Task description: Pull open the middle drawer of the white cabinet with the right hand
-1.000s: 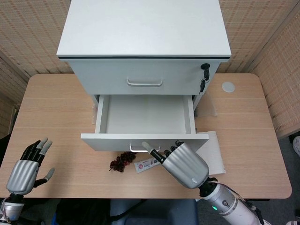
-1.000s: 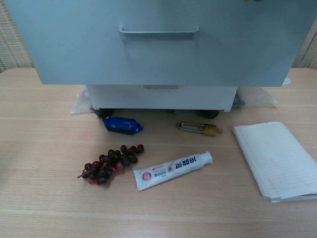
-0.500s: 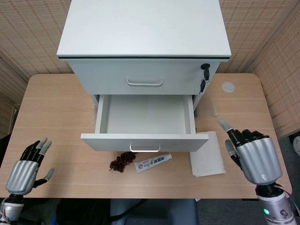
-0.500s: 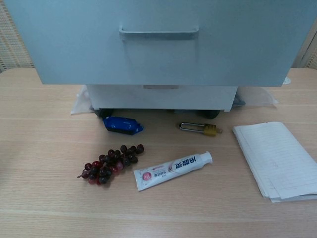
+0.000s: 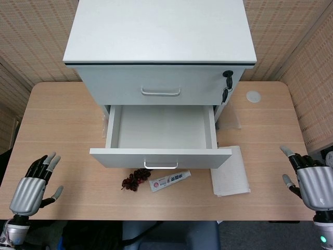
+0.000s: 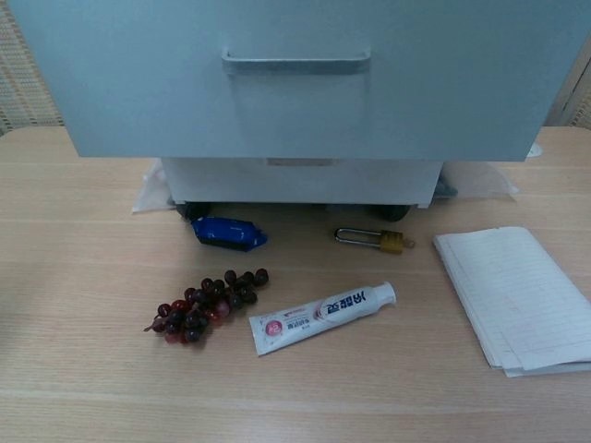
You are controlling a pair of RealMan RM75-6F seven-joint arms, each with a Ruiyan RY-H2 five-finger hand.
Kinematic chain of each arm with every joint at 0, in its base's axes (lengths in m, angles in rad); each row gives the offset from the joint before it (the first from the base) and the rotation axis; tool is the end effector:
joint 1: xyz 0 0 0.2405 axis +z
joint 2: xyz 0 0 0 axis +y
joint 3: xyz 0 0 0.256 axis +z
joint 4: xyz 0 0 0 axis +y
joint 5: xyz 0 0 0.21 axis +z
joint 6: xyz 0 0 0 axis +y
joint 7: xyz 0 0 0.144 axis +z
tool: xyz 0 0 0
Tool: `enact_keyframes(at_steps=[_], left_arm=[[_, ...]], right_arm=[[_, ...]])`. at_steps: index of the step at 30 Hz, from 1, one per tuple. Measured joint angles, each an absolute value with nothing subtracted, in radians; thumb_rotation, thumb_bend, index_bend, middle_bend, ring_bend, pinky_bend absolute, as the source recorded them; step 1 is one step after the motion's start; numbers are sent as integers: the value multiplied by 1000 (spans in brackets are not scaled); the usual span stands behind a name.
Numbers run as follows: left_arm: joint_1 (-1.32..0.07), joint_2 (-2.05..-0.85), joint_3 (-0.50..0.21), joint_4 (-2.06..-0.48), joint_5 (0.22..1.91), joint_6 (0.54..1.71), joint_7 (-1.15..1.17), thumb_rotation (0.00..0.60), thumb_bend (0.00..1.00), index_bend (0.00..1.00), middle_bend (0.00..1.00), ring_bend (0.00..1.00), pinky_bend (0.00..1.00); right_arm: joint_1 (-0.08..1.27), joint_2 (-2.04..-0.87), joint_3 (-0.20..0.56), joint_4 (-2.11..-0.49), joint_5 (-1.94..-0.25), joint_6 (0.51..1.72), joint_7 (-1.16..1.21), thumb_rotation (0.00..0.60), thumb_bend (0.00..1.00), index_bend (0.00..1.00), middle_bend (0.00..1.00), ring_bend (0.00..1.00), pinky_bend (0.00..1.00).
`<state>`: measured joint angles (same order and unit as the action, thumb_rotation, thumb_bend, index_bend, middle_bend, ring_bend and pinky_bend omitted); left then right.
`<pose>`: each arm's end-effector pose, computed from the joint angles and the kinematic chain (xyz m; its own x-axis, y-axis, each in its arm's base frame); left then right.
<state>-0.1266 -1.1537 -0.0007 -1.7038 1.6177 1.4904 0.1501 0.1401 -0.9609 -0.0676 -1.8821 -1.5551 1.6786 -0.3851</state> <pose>-0.2692 0.1790 0.1297 0.4289 0.0176 0.9032 0.8911 -0.1722 -0.4198 -0.2536 -0.1673 0.1943 0.6239 0.1148 0.7730 -0.7725 -0.0585 0.6323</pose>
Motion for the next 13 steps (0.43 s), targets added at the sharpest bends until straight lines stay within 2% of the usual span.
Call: enact_keyframes(at_steps=[13], left_arm=[[-126,-1166,2,-1702,1604,1479,160,600,327,25,0,0,104]], right_arm=[[109,-1008,-88,-1776,-1553,1542,-230,600,205,193,432,418,639]])
